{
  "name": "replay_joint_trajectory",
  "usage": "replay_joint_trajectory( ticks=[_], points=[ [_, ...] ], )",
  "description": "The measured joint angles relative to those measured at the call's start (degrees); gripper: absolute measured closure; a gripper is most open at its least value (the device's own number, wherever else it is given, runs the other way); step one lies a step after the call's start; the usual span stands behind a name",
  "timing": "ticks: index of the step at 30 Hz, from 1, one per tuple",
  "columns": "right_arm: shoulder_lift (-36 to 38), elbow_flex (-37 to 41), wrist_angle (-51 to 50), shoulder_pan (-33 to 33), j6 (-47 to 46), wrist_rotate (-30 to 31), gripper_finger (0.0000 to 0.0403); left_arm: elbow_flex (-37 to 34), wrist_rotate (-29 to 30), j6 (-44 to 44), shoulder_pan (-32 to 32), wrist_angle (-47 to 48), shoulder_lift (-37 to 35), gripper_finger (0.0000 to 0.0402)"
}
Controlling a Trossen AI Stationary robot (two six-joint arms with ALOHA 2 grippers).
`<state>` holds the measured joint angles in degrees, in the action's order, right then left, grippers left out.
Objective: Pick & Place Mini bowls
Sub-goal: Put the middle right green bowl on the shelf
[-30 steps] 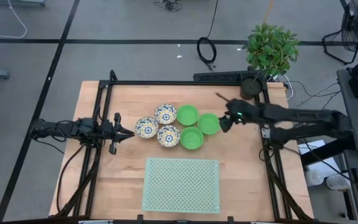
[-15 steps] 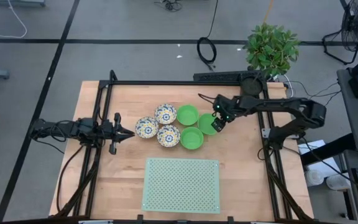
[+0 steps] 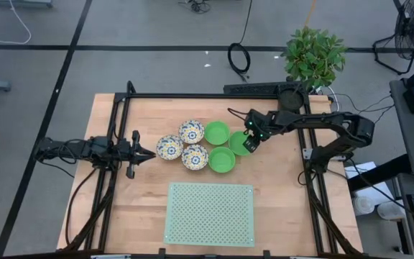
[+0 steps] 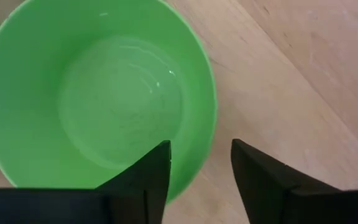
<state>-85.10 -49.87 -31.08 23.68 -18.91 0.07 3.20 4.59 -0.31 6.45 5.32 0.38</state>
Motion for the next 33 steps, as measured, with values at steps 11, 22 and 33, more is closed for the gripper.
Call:
replay_joint_trajectory(
  ticks=[11, 22, 33],
  points=[
    [0.0, 0.0, 0.0, 0.0, 2.7, 0.1, 0.0379, 0.0, 0.0, 0.0, 0.0, 0.0, 0.0, 0.0364],
    [5.5, 0.0, 2.0, 0.1, 6.8, 3.1, 0.04, 0.0, 0.0, 0.0, 0.0, 0.0, 0.0, 0.0364],
    [22.9, 0.0, 13.2, -3.8, 10.4, -2.5, 0.0402, 0.0, 0.0, 0.0, 0.0, 0.0, 0.0, 0.0364]
  ],
)
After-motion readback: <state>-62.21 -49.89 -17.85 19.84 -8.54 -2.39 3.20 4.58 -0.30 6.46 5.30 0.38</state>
